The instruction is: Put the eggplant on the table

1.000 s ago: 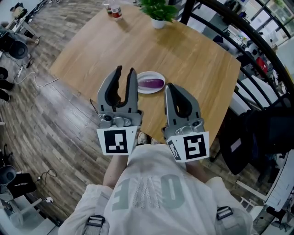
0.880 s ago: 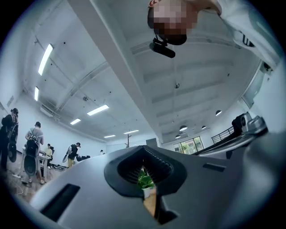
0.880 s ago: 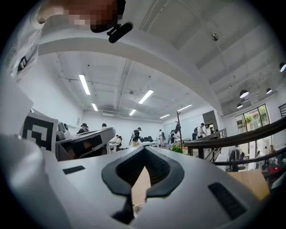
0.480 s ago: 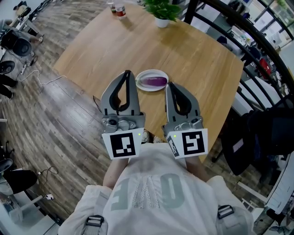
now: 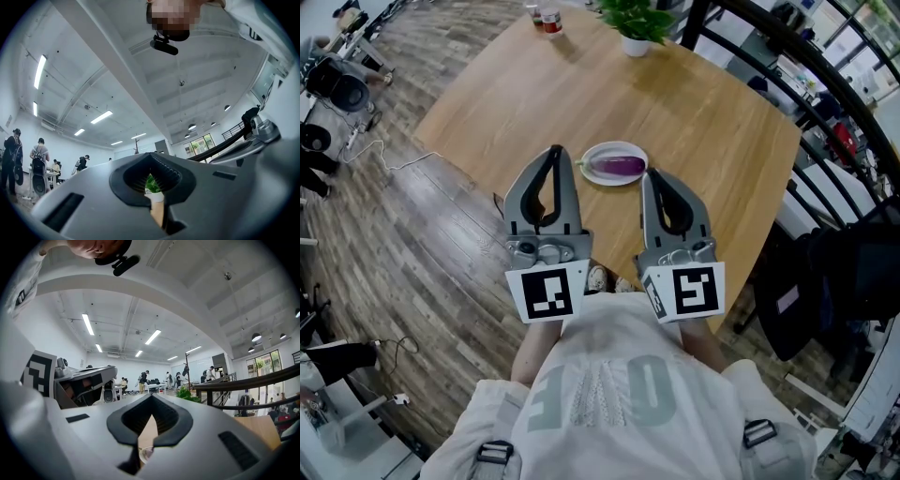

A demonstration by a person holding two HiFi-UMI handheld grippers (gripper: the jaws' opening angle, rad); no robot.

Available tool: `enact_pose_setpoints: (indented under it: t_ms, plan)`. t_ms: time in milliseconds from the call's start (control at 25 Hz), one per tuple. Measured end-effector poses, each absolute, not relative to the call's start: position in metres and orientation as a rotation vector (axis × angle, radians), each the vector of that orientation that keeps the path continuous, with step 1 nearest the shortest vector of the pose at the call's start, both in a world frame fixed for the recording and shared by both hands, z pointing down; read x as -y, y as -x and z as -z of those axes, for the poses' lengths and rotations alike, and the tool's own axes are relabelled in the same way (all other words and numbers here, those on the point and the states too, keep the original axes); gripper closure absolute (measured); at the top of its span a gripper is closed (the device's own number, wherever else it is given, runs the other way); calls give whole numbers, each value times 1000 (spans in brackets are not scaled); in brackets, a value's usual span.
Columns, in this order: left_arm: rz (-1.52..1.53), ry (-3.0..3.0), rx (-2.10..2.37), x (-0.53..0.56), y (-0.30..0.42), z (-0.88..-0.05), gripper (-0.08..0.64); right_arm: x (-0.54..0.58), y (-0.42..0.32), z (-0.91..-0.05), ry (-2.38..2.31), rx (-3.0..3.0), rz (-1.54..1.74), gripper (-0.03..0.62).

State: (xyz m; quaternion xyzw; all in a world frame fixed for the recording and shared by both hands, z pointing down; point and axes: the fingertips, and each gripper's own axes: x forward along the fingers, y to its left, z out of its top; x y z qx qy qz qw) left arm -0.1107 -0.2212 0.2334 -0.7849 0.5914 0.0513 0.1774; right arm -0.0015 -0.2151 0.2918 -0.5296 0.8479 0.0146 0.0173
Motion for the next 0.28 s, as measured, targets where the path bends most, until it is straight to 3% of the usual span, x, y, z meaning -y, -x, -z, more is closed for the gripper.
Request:
enact_pose_setpoints:
  t_ms: [280]
  plan:
    - [-139,2225,-1688,223,116,-237,552,216,4,-293,1641,-2647,-43,575]
